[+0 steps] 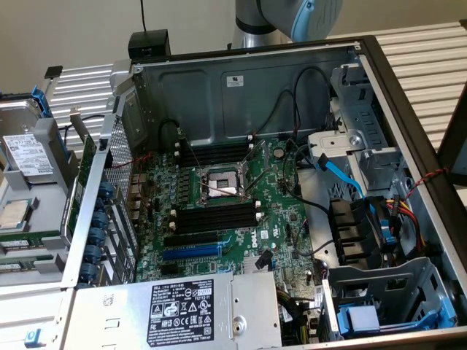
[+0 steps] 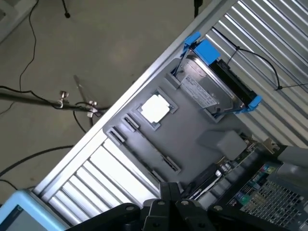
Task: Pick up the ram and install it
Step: 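Pick up the ram and move it above insertion slot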
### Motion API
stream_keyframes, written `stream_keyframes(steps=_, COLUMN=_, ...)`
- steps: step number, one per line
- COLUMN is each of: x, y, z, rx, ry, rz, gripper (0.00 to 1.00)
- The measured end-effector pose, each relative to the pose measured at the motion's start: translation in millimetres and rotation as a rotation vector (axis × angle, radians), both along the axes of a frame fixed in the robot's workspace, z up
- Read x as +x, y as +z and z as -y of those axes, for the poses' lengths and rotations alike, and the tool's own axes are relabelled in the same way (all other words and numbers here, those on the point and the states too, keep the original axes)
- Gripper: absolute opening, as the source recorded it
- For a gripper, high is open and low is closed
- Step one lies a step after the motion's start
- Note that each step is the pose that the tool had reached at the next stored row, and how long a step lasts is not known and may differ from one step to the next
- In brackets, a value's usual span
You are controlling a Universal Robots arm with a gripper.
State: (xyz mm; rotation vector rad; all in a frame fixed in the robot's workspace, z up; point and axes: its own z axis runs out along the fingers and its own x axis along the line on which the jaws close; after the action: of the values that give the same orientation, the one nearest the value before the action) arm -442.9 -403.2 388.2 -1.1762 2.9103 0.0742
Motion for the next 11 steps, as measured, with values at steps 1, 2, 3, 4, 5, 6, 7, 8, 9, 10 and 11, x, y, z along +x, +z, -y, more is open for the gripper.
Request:
stream_keyframes(steps=1, x=0.0, y=0.0, z=0.0, rx=-0.0002, ry=0.018, rz=0.0, gripper=0.11)
stream_keyframes(steps=2, x=0.0, y=0.0, z=0.0, rx=-0.0003, ry=0.038, rz=0.0, gripper=0.11)
stream_keyframes(steps=3, x=0.0, y=0.0, z=0.0, rx=-0.0005, ry=0.056, rz=-0.0001, gripper=0.11)
stream_keyframes(steps=4, x=0.0, y=-0.1, z=0.0, rx=-0.0007, ry=0.073, rz=0.0, gripper=0.11)
stream_keyframes(steps=5, x=0.0, y=0.0, z=0.0, rx=-0.001, ry=0.092, rz=-0.0001, gripper=0.11)
stream_keyframes(steps=6, x=0.0, y=0.0, z=0.0, rx=-0.0012, ry=0.11, rz=-0.0001, gripper=0.11)
stream_keyframes(steps=7, x=0.0, y=-0.1, z=0.0, rx=-0.0013, ry=0.128, rz=0.0, gripper=0.11)
stream_keyframes(steps=8, x=0.0, y=-0.1, z=0.0, rx=-0.0016, ry=0.146, rz=0.0, gripper=0.11)
stream_keyframes(steps=9, x=0.1, y=-0.1, z=0.1, rx=-0.0019, ry=0.165, rz=0.0, gripper=0.11)
stream_keyframes(steps=10, x=0.1, y=-0.1, z=0.1, rx=-0.0021, ry=0.183, rz=0.0001, gripper=0.11)
stream_keyframes(steps=11, x=0.0, y=-0.2, z=0.0, rx=-0.0023, ry=0.2, rz=0.0001, gripper=0.11)
